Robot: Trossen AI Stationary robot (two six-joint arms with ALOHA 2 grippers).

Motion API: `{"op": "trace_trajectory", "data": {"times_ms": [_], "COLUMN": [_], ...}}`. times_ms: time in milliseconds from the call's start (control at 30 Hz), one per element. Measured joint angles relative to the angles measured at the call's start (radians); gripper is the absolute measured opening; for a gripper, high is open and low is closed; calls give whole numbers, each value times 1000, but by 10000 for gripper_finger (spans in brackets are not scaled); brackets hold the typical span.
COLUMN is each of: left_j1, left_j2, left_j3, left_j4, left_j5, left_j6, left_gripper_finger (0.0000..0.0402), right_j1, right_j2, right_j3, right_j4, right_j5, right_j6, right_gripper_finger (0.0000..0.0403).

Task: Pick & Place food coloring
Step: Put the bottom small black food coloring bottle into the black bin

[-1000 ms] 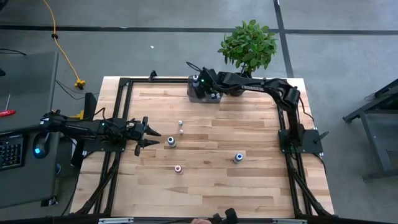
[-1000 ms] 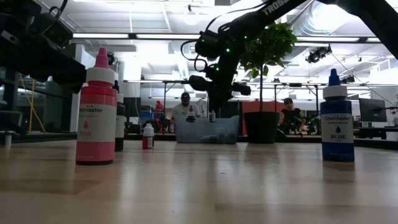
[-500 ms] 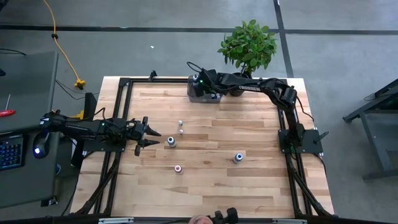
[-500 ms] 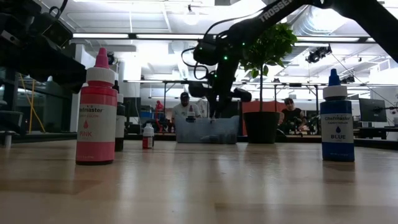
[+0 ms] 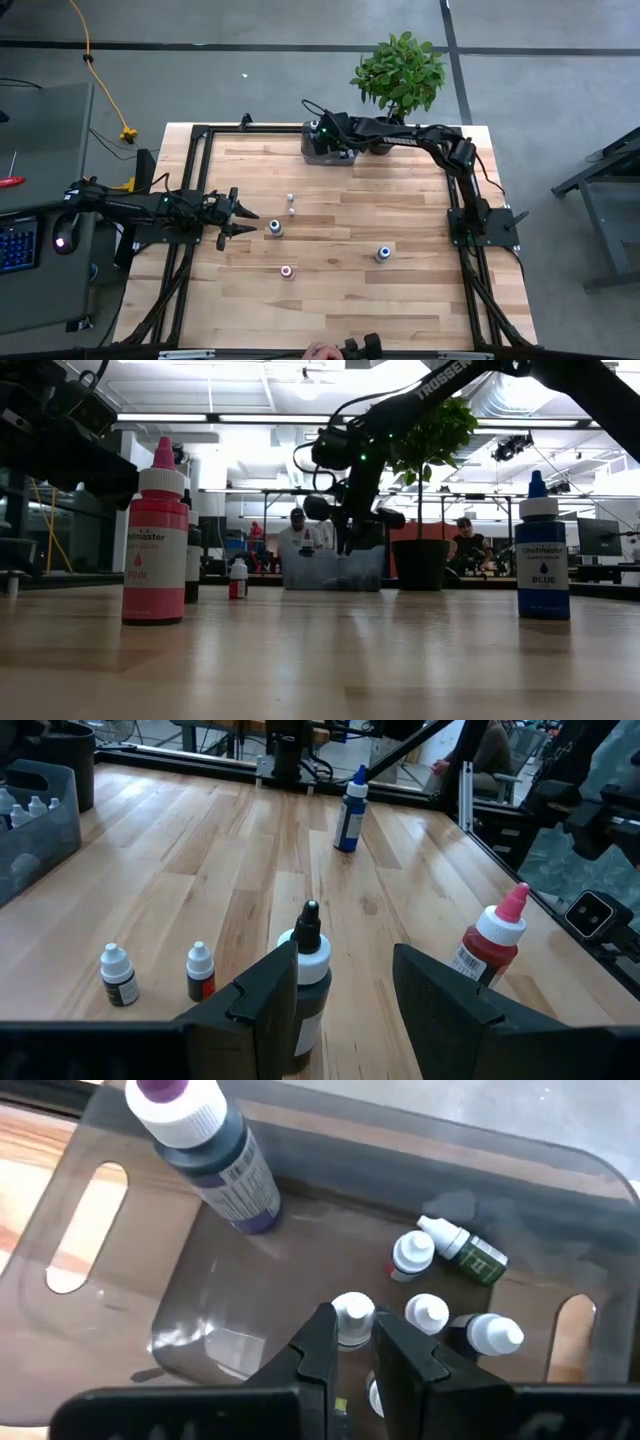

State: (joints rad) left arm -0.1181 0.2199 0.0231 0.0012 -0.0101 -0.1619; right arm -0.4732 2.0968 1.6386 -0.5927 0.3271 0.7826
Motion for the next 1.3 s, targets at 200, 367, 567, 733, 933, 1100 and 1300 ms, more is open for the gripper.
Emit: {"op": "trace_trajectory", "data": {"times_ms": [200,367,567,733,933,1100,1300], "left_j1": [0,0,0,0,0,0,0], "left_j2": [0,0,0,0,0,0,0], "left_j3": [0,0,0,0,0,0,0], "left_j4": [0,0,0,0,0,0,0], "left_j5": [0,0,0,0,0,0,0], "left_j6": [0,0,0,0,0,0,0], "left_gripper_finger": [163,163,163,163,163,163,163], "right_j1": [-4,-5,-5,-1,-1,-1,-1], "right_j2": [0,0,0,-1,-2,-2,-2], "right_j3": [0,-9,-96,-130,-130,-130,-131], "right_j4": [1,-8,86,143,144,142,145], "right_j5": [3,-3,-72,-85,-83,-79,-76], "right_j6": [1,6,42,47,24,21,-1], "right_gripper_finger": [41,45,42,45,41,69,95]}}
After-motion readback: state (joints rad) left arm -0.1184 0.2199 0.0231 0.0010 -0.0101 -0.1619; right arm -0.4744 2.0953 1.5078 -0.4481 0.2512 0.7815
